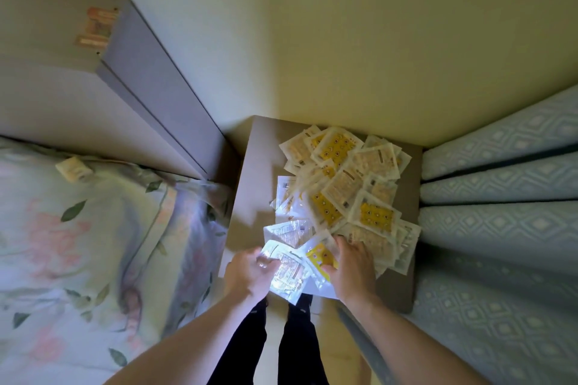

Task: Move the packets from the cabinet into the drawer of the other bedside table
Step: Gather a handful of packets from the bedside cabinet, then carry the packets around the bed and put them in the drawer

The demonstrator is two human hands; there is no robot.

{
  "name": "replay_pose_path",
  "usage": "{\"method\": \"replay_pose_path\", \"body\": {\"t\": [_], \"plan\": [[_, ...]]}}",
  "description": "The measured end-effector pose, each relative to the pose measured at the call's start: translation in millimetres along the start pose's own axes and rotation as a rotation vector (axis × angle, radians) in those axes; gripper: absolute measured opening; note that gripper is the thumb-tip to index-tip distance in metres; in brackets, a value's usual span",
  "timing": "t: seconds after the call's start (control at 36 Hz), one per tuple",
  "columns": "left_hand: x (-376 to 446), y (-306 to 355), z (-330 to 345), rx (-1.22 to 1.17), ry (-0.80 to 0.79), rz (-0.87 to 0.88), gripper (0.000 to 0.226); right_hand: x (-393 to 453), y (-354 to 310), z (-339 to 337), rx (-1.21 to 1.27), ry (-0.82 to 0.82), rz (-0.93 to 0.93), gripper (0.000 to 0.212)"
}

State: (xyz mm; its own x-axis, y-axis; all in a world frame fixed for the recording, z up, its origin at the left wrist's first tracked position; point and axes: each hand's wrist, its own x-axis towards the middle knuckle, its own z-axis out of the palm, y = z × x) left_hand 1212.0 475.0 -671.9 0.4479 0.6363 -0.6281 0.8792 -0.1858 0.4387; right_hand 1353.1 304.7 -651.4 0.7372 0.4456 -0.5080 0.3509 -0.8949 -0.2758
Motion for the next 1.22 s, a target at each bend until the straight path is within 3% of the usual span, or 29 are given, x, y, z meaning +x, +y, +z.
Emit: {"method": "replay_pose_path", "body": {"t": [0.08,0.22,0.31,0.42,0.47,0.67,0.75,0.89,0.97,1.17,1.22], "plan": [[-2,-6,-4,-0.079,0.005,0.038,0.034,-6,2,-4,0.088,0.018,0.039,0.048],[-24,7,-29,-0.143,0.037,0.119,0.045,-28,6,-14,0.280,0.023,0.092,0.015],[-44,16,-45,-0.179,0.042,0.156,0.047,-47,7,-27,0.493,-0.001,0.165,0.013],[-74,32,-70,-0.161,0.025,0.162,0.046,-75,6,-53,0.613,0.035,0.199,0.025],[-90,37,-84,-0.125,0.032,0.152,0.045,-90,2,-70,0.651,0.041,0.182,0.021],[-160,52,-141,-0.063,0.056,0.139,0.036,-128,-14,-111,0.573,0.000,0.048,0.016],[-188,43,-155,-0.095,0.173,0.160,0.054,-140,-28,-126,0.547,-0.042,-0.039,0.022],[-232,13,-166,-0.155,0.338,0.097,0.052,-162,-60,-154,0.473,-0.178,-0.210,0.010],[-262,-8,-171,-0.190,0.430,0.010,0.034,-174,-83,-163,0.393,-0.230,-0.328,0.006],[-349,-79,-180,-0.327,0.552,-0.169,0.015,-232,-151,-160,0.293,-0.412,-0.532,0.008],[-379,-105,-177,-0.384,0.606,-0.198,0.019,-256,-171,-152,0.254,-0.501,-0.599,0.011]]}}
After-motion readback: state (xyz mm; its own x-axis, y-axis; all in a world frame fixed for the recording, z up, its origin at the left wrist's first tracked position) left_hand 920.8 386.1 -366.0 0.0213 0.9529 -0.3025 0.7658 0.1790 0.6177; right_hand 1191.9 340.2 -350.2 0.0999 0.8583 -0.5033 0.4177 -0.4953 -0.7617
